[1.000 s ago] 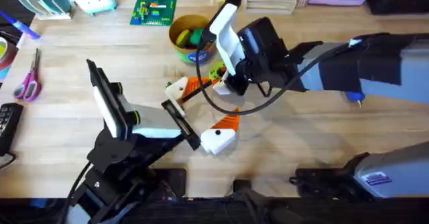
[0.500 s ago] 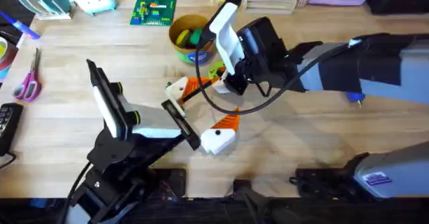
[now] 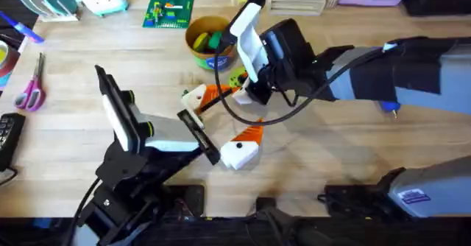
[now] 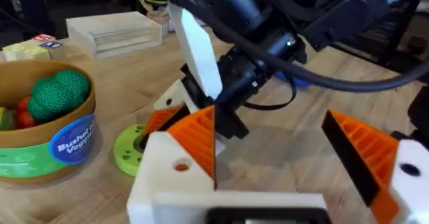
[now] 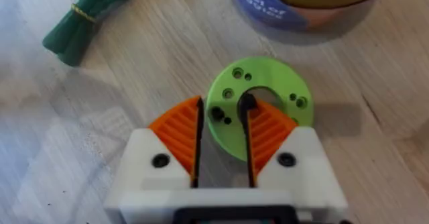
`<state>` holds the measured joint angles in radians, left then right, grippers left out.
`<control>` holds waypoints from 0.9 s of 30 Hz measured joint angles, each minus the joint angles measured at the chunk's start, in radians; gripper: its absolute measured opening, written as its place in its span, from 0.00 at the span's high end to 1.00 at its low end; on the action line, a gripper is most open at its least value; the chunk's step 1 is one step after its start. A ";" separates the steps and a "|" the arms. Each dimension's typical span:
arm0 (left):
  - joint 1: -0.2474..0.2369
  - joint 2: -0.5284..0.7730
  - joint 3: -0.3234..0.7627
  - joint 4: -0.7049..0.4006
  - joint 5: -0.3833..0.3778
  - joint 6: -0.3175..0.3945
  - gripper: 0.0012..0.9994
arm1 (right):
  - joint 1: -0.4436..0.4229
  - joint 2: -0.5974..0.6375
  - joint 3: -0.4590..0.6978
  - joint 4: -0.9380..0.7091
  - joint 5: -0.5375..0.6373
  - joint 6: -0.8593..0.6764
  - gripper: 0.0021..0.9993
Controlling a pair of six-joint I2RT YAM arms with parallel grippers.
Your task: Pick up the gripper from the table and insert it into the empty holder that is missing its gripper. Then pick up a screw, insert it into the mounting hole, and use the screwdriver to tighten it. Finally, clean up the table by picking up the vegetable and placing it into the bucket.
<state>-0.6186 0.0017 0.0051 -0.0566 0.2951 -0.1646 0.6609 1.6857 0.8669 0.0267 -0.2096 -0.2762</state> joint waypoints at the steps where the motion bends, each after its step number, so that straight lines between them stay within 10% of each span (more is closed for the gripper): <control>1: 0.000 0.000 0.000 0.000 0.000 0.000 0.01 | 0.000 0.000 0.000 0.000 0.000 0.000 0.65; 27: 0.000 0.000 0.000 0.000 0.000 0.000 0.01 | 0.030 -0.010 0.000 -0.006 0.004 0.011 0.74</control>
<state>-0.6186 0.0017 0.0051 -0.0566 0.2949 -0.1646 0.6910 1.6752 0.8669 0.0212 -0.2054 -0.2653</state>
